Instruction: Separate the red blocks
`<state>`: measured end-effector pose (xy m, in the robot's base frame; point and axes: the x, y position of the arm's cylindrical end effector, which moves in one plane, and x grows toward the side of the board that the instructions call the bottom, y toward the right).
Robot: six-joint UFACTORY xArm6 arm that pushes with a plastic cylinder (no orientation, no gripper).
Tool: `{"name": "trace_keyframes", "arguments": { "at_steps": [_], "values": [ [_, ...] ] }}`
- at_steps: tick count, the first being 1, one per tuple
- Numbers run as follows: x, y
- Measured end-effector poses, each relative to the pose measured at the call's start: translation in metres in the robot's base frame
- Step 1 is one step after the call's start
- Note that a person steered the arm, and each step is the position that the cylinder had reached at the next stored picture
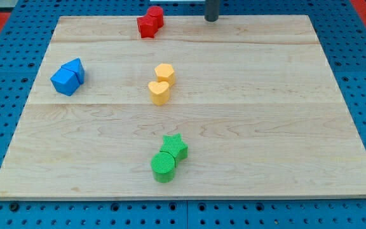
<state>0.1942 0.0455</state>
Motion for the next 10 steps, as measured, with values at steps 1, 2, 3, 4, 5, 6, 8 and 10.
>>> {"name": "trace_keyframes", "arguments": {
  "at_steps": [1,2,3,4,5,6,8,10],
  "values": [
    [-0.002,-0.113],
    [-0.003,-0.194],
    [0.008,-0.171],
    [0.008,-0.124],
    [0.028,-0.126],
    [0.063,-0.178],
    [0.085,-0.166],
    [0.085,-0.166]
  ]
}}
